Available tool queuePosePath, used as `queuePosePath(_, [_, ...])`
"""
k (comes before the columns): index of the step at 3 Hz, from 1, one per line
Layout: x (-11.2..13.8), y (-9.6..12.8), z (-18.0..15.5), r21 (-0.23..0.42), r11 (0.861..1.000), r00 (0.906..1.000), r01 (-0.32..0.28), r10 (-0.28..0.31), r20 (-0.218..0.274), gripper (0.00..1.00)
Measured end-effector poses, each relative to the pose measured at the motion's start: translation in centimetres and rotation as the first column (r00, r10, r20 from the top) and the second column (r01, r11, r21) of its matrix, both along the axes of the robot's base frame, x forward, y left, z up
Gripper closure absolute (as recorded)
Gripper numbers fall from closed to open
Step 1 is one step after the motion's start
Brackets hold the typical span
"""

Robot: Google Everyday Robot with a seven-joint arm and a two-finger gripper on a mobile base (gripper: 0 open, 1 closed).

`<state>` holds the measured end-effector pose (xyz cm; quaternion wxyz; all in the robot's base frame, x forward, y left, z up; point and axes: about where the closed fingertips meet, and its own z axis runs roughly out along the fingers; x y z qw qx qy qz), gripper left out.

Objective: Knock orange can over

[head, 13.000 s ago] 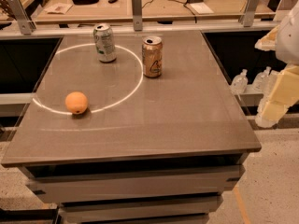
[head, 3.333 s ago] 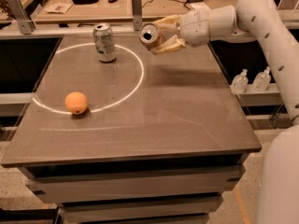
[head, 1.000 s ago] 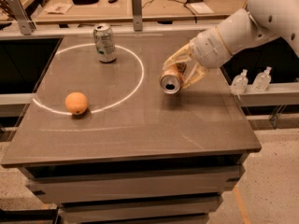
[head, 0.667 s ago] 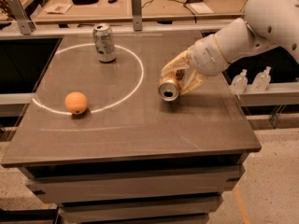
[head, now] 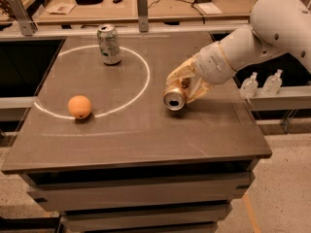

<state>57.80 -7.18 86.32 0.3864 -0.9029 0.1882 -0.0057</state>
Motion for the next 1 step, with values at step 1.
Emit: queuePosePath(1, [-0.03,0.19,-0.12,0.000,1.000,1.0000,-0.004,0.004,-0.002,0.49])
